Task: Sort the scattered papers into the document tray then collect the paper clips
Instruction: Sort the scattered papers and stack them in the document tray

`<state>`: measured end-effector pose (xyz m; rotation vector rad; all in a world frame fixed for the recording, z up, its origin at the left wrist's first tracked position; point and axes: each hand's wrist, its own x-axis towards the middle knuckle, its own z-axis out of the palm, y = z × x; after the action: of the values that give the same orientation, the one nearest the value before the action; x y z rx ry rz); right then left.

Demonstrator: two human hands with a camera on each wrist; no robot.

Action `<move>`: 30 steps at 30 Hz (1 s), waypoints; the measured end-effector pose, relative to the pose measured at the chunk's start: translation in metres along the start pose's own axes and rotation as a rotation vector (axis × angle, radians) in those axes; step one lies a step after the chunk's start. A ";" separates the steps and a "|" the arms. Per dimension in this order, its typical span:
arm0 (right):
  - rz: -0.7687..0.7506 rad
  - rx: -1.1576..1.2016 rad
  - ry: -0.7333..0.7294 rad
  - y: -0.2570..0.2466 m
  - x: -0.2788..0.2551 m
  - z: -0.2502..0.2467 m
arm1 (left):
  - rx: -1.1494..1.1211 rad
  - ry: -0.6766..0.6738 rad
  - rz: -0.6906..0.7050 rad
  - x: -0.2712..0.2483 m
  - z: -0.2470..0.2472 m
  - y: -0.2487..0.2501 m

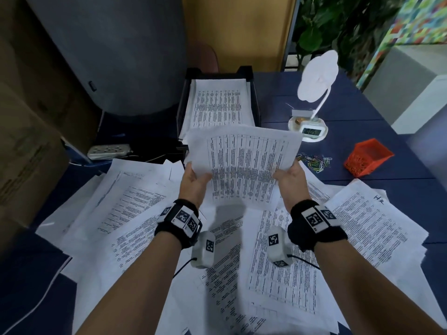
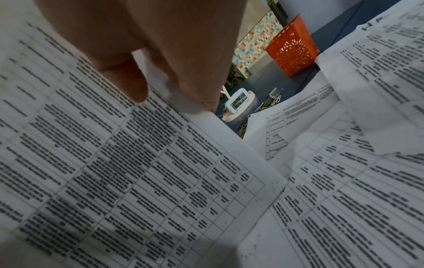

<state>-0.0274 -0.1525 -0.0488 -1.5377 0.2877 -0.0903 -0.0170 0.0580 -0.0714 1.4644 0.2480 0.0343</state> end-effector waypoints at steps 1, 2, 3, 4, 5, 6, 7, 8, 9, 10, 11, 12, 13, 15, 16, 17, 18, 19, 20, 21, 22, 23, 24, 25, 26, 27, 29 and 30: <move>-0.002 0.008 0.005 0.001 0.001 0.000 | -0.006 -0.004 -0.001 0.000 0.001 -0.001; 0.005 0.000 -0.001 0.003 0.002 -0.001 | -0.007 -0.001 0.001 0.000 0.001 -0.001; 0.019 -0.022 -0.020 0.005 0.002 -0.002 | -0.002 0.001 0.006 0.001 0.001 0.000; 0.040 -0.055 -0.041 0.008 0.002 -0.003 | 0.016 -0.004 0.008 0.000 0.002 0.001; 0.066 -0.095 -0.056 0.012 0.003 -0.004 | 0.045 -0.010 0.016 0.000 0.002 0.001; 0.094 -0.138 -0.056 0.017 0.004 -0.005 | 0.075 -0.012 0.016 0.000 0.001 0.000; 0.124 -0.174 -0.054 0.023 0.005 -0.006 | 0.104 -0.011 0.001 0.001 0.001 -0.002; 0.154 -0.209 -0.058 0.028 0.006 -0.007 | 0.123 -0.009 -0.027 0.002 -0.001 -0.005; 0.175 -0.250 -0.065 0.032 0.005 -0.007 | 0.153 -0.023 -0.060 0.002 -0.004 -0.008; 0.181 -0.296 -0.069 0.034 0.003 -0.007 | 0.187 -0.038 -0.080 0.001 -0.005 -0.010; 0.166 -0.324 -0.061 0.035 0.002 -0.006 | 0.212 -0.055 -0.082 -0.002 -0.007 -0.011; 0.135 -0.323 -0.038 0.033 0.000 -0.005 | 0.225 -0.057 -0.069 -0.002 -0.009 -0.012; 0.094 -0.306 -0.020 0.030 -0.003 -0.004 | 0.228 -0.036 -0.059 -0.004 -0.010 -0.009; 0.046 -0.282 -0.022 0.026 -0.003 -0.001 | 0.192 0.007 -0.074 -0.006 -0.014 -0.008; 0.053 -0.281 -0.036 0.027 -0.002 0.000 | 0.181 0.008 -0.088 -0.006 -0.017 -0.010; 0.072 -0.280 -0.055 0.029 -0.001 0.001 | 0.210 0.001 -0.116 -0.006 -0.021 -0.012; 0.105 -0.283 -0.074 0.033 0.001 0.002 | 0.259 -0.016 -0.133 -0.006 -0.026 -0.016; 0.146 -0.291 -0.096 0.040 0.001 0.002 | 0.318 -0.033 -0.168 -0.007 -0.030 -0.021; 0.192 -0.321 -0.133 0.047 0.001 0.002 | 0.364 -0.043 -0.200 -0.009 -0.035 -0.028; 0.243 -0.381 -0.176 0.058 0.001 0.001 | 0.428 -0.042 -0.243 -0.013 -0.039 -0.034; 0.303 -0.452 -0.224 0.069 0.001 0.001 | 0.503 -0.041 -0.278 -0.017 -0.043 -0.042; 0.358 -0.519 -0.265 0.082 0.002 0.000 | 0.572 -0.045 -0.322 -0.021 -0.045 -0.048; 0.411 -0.576 -0.295 0.095 0.004 0.001 | 0.631 -0.053 -0.353 -0.026 -0.046 -0.052; 0.453 -0.608 -0.313 0.110 0.007 0.000 | 0.661 -0.063 -0.389 -0.030 -0.045 -0.053; 0.485 -0.622 -0.320 0.119 0.009 0.001 | 0.667 -0.065 -0.420 -0.032 -0.046 -0.055; 0.497 -0.621 -0.317 0.126 0.012 0.001 | 0.647 -0.053 -0.449 -0.033 -0.045 -0.055; 0.484 -0.590 -0.278 0.125 0.016 0.005 | 0.587 -0.036 -0.468 -0.031 -0.047 -0.055; 0.469 -0.564 -0.256 0.116 0.016 0.008 | 0.549 -0.033 -0.473 -0.029 -0.048 -0.055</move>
<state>-0.0242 -0.1445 -0.1655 -1.9696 0.4880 0.5977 -0.0613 0.0938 -0.1257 1.9104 0.6060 -0.4729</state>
